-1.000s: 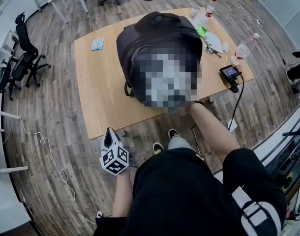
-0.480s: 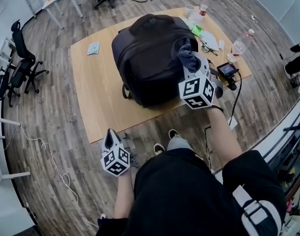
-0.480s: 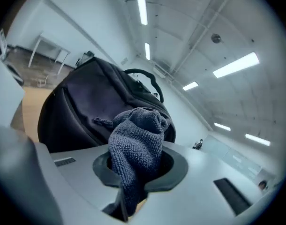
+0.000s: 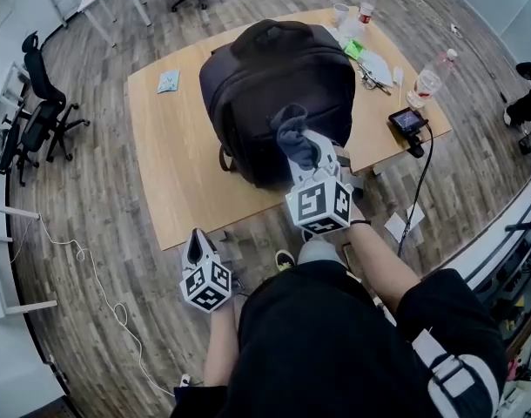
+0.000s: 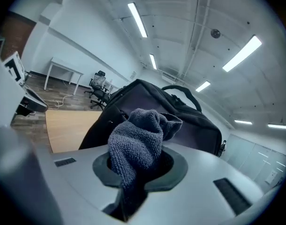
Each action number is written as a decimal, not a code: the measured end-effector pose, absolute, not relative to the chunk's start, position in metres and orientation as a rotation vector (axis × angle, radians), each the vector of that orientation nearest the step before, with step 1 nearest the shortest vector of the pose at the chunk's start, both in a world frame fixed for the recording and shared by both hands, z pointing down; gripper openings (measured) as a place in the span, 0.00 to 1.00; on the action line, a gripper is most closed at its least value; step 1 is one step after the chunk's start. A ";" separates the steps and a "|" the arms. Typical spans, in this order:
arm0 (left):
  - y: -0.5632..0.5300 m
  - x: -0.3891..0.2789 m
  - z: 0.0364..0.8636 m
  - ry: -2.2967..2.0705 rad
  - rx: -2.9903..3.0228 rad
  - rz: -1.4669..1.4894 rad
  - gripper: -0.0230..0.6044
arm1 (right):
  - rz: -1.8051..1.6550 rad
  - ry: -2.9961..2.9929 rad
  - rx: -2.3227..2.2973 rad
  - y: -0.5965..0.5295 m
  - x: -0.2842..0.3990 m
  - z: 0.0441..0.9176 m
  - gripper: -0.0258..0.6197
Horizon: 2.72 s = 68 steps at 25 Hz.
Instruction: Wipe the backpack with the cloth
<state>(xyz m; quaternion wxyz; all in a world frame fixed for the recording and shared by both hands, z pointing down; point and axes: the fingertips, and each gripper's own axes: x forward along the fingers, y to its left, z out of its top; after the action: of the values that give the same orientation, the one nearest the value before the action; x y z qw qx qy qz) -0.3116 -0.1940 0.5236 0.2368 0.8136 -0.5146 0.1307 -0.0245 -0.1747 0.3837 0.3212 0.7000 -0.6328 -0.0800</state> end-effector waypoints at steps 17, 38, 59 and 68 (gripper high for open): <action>-0.184 -0.289 0.517 -1.363 2.277 0.351 0.06 | -0.612 -1.704 1.898 -0.137 -0.043 0.453 0.15; -0.159 -0.269 0.504 -1.341 2.286 0.324 0.06 | 0.082 -1.433 2.481 -0.082 0.180 0.467 0.15; -0.158 -0.045 0.482 -1.261 2.286 0.412 0.06 | 0.062 -2.098 1.917 -0.110 0.151 0.476 0.14; -0.206 -0.069 0.482 -1.445 2.288 0.525 0.06 | -0.003 -2.205 1.725 -0.102 0.081 0.480 0.14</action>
<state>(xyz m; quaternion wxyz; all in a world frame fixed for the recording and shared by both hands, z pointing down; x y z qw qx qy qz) -0.0691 -0.2065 0.4816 0.1912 0.8147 -0.5145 0.1868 0.0809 -0.1016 0.4796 0.1703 0.6072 -0.7761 -0.0010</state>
